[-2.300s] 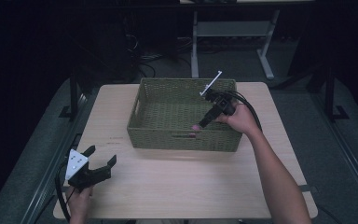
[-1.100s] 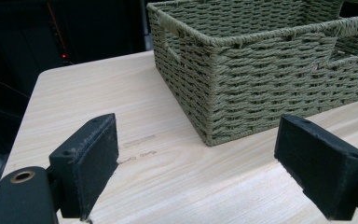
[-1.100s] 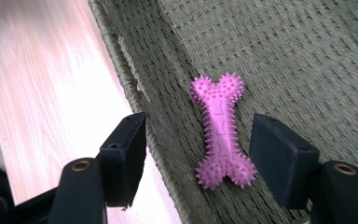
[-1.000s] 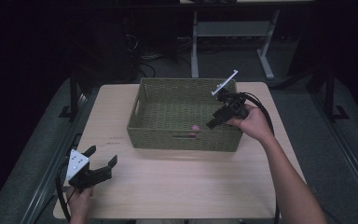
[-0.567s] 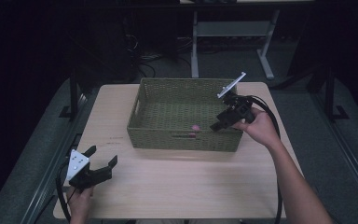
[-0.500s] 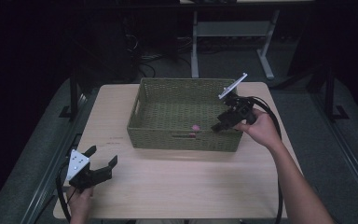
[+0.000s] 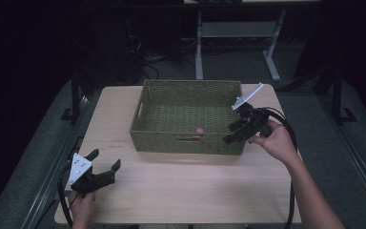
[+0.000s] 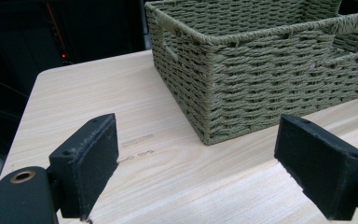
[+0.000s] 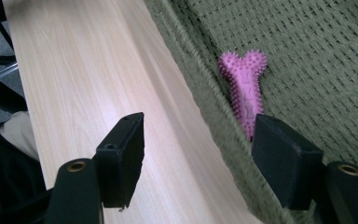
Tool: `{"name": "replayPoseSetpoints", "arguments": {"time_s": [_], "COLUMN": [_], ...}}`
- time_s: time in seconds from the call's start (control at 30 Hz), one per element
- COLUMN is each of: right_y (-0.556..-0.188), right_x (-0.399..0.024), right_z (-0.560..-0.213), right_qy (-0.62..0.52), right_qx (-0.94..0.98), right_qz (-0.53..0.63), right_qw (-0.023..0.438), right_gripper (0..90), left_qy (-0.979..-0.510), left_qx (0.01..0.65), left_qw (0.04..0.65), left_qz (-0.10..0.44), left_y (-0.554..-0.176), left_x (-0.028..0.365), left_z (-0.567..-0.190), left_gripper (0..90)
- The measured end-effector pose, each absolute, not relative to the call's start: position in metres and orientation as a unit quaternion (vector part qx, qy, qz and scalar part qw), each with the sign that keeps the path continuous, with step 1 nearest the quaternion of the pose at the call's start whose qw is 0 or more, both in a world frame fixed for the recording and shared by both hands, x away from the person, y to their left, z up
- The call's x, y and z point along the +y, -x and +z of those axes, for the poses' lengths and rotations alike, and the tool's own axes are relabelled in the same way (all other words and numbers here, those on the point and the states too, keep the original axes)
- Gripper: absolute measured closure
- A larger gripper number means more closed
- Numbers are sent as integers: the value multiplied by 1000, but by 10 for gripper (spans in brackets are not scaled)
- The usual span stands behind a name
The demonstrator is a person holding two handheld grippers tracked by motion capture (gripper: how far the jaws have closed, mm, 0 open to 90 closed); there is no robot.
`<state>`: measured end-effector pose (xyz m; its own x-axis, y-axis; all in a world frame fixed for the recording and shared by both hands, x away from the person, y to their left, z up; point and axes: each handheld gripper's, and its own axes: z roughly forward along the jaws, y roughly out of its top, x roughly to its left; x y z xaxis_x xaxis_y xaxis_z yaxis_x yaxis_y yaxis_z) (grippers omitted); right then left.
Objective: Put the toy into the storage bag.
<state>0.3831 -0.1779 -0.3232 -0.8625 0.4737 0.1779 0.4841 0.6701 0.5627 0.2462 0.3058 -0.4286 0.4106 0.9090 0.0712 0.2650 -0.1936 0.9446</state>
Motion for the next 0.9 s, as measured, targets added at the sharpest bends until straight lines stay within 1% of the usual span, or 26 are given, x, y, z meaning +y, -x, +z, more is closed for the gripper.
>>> {"name": "replayPoseSetpoints", "arguments": {"time_s": [0.6,0.9], "right_y": [-353,-341], "right_x": [-194,-203], "right_z": [-336,-348], "right_qy": [262,269], "right_qx": [-910,-906], "right_qz": [-321,-326], "right_qw": [10,15], "right_gripper": [340,340], "left_qy": [-693,-693], "left_qx": [425,425], "left_qw": [472,471], "left_qz": [342,342], "left_y": [-246,-246], "left_x": [306,306], "left_z": [-429,-429], "left_gripper": [130,130]}}
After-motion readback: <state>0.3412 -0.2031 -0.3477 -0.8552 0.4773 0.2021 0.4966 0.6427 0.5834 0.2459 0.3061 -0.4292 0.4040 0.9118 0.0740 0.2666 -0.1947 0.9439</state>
